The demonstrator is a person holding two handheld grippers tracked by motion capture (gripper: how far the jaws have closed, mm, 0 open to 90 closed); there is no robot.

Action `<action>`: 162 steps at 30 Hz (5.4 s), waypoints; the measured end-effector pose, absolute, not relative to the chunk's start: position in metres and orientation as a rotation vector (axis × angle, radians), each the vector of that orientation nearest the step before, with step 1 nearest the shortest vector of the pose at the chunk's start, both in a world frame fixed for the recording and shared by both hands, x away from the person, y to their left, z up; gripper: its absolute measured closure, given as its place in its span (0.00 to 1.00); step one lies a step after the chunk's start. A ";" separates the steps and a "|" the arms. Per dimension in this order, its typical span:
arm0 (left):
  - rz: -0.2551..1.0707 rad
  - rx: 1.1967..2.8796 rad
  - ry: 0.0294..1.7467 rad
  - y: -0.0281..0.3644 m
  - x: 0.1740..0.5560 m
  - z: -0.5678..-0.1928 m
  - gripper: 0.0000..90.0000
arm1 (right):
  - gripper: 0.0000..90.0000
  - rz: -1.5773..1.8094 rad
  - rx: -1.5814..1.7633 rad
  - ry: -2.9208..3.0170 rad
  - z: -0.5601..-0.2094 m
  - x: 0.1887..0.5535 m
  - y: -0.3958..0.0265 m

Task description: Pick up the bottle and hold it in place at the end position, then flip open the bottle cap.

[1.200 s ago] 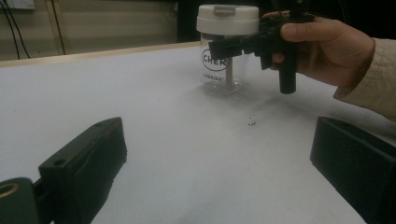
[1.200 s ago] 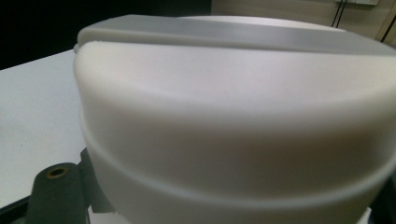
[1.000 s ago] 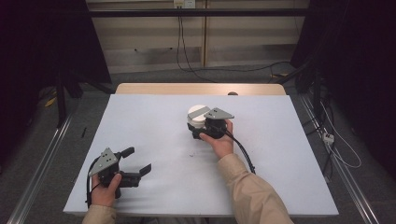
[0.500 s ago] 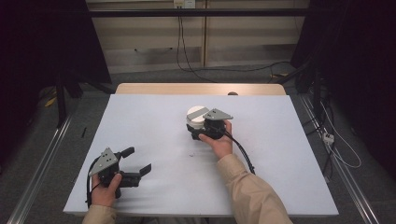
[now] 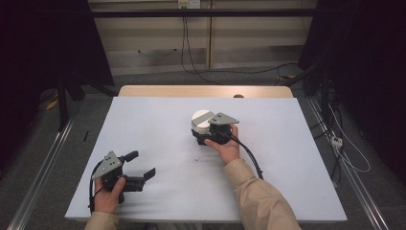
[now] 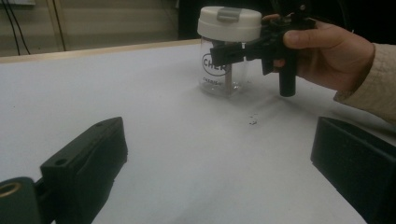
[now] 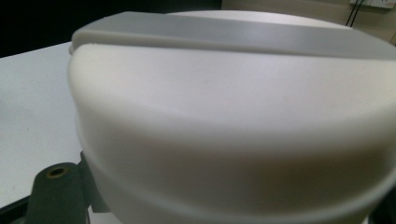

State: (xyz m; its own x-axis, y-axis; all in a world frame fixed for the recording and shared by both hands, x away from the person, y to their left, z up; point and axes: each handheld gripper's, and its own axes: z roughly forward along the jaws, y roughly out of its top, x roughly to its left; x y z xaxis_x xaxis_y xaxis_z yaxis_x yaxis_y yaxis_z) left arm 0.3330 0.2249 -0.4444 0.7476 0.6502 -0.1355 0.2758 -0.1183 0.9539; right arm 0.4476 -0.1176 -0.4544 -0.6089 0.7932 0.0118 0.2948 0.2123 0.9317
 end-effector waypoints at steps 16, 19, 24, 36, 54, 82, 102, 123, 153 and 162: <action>0.314 1.693 0.769 0.202 0.342 -0.431 0.04 | 0.20 1.397 0.994 2.021 -0.456 0.446 -0.120; 0.301 1.705 0.774 0.196 0.345 -0.429 0.04 | 0.20 1.398 1.000 2.023 -0.456 0.447 -0.121; 0.278 1.730 0.766 0.187 0.348 -0.427 0.05 | 0.20 1.394 0.999 2.027 -0.456 0.446 -0.121; 0.242 1.758 0.745 0.171 0.362 -0.421 0.09 | 0.20 1.387 0.999 2.036 -0.455 0.446 -0.121; 0.262 1.817 0.751 0.153 0.384 -0.414 0.27 | 0.20 1.381 1.000 2.044 -0.454 0.446 -0.121; 0.241 1.924 0.675 0.125 0.412 -0.403 0.71 | 0.20 1.376 1.000 2.051 -0.454 0.447 -0.121; 0.186 1.948 0.686 0.106 0.428 -0.400 1.00 | 0.21 1.375 0.999 2.051 -0.454 0.447 -0.121; 0.197 1.976 0.709 0.094 0.441 -0.397 1.00 | 0.20 1.375 0.999 2.051 -0.454 0.446 -0.121; 0.207 1.961 0.685 0.080 0.447 -0.375 1.00 | 0.21 1.375 0.998 2.050 -0.454 0.447 -0.121; 0.209 1.959 0.685 0.076 0.452 -0.370 1.00 | 0.20 1.376 0.997 2.050 -0.454 0.447 -0.121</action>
State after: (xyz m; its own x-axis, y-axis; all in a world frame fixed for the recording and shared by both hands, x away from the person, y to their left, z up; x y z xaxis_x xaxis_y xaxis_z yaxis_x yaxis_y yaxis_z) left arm 0.4516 0.0761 -0.3696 0.8240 0.5477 -0.1453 0.3732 -0.3316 0.8665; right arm 0.4466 -0.1212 -0.4543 -0.6230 0.7821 0.0109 0.3064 0.2311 0.9234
